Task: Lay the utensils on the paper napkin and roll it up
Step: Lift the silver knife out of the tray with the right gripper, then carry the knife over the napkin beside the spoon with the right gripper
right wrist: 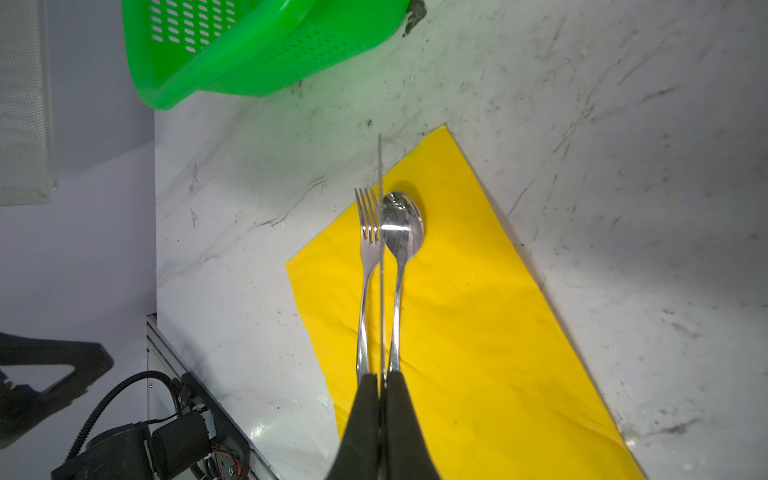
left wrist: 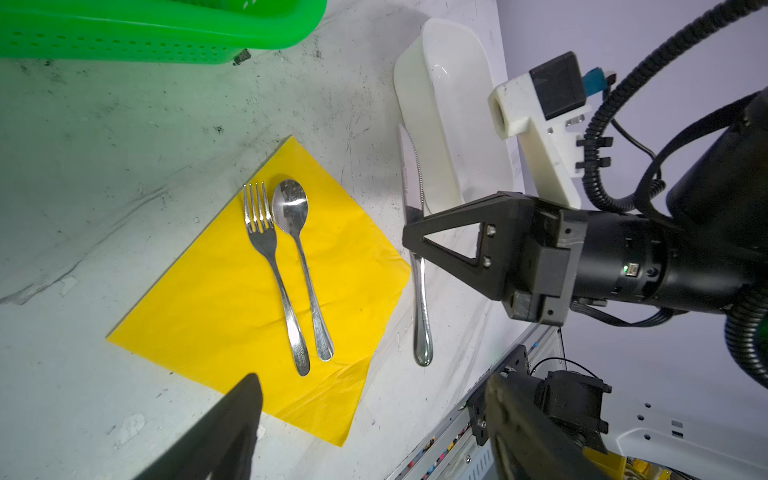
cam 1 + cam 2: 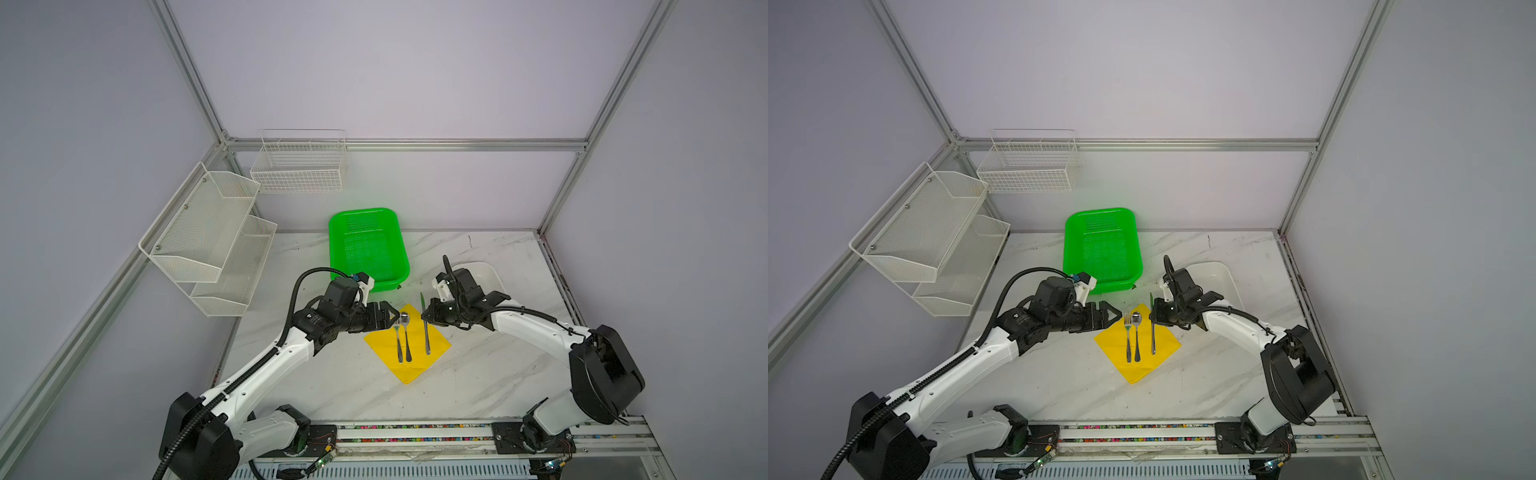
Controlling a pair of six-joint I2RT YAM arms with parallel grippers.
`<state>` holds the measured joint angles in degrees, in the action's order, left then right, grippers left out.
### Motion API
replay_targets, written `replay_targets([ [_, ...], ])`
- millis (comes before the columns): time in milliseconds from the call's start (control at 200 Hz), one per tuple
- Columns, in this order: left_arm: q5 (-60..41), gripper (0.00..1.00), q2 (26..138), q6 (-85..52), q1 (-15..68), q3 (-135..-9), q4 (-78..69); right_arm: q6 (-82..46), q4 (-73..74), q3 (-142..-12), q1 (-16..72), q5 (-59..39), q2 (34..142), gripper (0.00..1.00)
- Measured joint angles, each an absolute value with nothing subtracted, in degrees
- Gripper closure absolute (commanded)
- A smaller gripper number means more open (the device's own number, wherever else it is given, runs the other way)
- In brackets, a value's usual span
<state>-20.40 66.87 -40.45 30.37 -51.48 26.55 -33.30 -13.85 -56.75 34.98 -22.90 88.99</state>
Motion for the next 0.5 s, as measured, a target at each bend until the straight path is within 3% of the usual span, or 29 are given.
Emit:
replay_targets([
  [500,-22.33,0.15,70.26,-37.8,30.37,-51.53,28.86,-37.82,-7.99,-57.49,37.3,-20.27,101.43,1.0],
])
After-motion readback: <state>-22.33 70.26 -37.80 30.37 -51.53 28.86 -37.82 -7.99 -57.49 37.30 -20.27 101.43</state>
